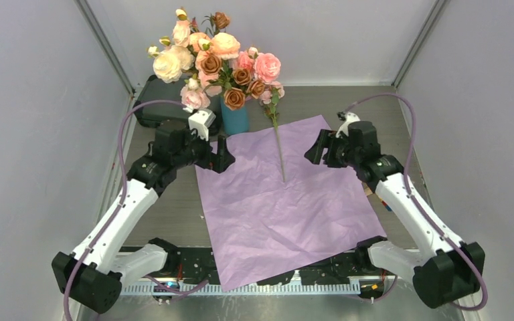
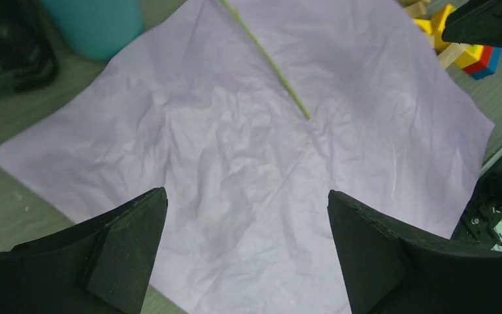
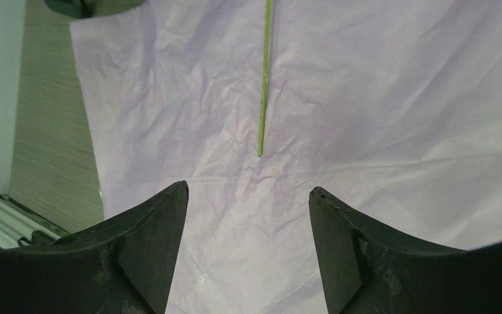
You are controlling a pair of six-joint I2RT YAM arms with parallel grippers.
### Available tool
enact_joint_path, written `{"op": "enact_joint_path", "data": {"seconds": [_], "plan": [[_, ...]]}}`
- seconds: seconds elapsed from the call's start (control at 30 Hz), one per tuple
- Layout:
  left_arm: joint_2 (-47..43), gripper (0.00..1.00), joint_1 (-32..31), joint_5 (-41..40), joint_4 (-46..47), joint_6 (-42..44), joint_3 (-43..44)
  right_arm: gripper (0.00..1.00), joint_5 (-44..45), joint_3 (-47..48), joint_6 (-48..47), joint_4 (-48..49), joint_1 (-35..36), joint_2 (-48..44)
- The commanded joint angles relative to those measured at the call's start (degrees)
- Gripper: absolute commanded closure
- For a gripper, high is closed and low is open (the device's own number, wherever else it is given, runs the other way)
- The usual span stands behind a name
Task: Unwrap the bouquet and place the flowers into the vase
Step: Pick up the fake flower from the wrapping paper.
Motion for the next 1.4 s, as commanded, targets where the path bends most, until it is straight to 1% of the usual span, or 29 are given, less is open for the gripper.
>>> {"op": "enact_joint_path", "data": {"seconds": [0.0, 0.03, 0.17, 0.3, 0.47, 0.63, 1.0, 1.27, 1.33, 1.37], "plan": [[1.91, 0.05, 7.24, 6.67, -12.06, 1.06, 2.19, 0.28, 9.41, 1.39, 1.43, 0.48, 6.51, 7.50], [1.68, 0.05, 8.55, 7.06, -11.85, 0.58, 1.61, 0.28, 10.30, 2.56, 1.48, 0.50, 8.28, 8.82], [-0.09, 0.04, 11.33, 6.72, -9.37, -0.75, -0.57, 0.30, 13.42, 6.28, 1.80, 1.46, 11.53, 17.03], [-2.30, 0.02, 14.29, 2.09, -9.64, -0.40, -1.54, 0.31, 16.97, 9.98, 1.82, 2.40, 13.65, 25.96], [-3.93, 0.03, 14.55, -4.82, -10.87, 0.20, -2.33, 0.34, 21.32, 15.62, 0.89, 1.78, 16.18, 34.05], [-4.17, 0.06, 14.51, -8.02, -10.88, -0.04, -2.34, 0.35, 25.10, 19.85, 0.30, 1.82, 17.36, 41.17], [-3.68, 0.07, 13.81, -9.07, -10.94, 0.11, -2.50, 0.40, 28.71, 28.31, -2.37, 3.25, 17.44, 51.78], [-3.25, 0.07, 12.96, -8.71, -10.82, 0.02, -2.55, 0.46, 28.29, 33.55, -3.23, 4.06, 17.43, 57.53], [-3.28, 0.07, 12.88, -8.79, -10.72, 0.02, -2.56, 0.48, 28.38, 34.53, -3.33, 4.17, 17.43, 58.73], [-3.35, 0.07, 12.81, -8.80, -10.73, 0.02, -2.55, 0.51, 28.40, 35.10, -3.37, 4.21, 17.43, 59.13]]}}
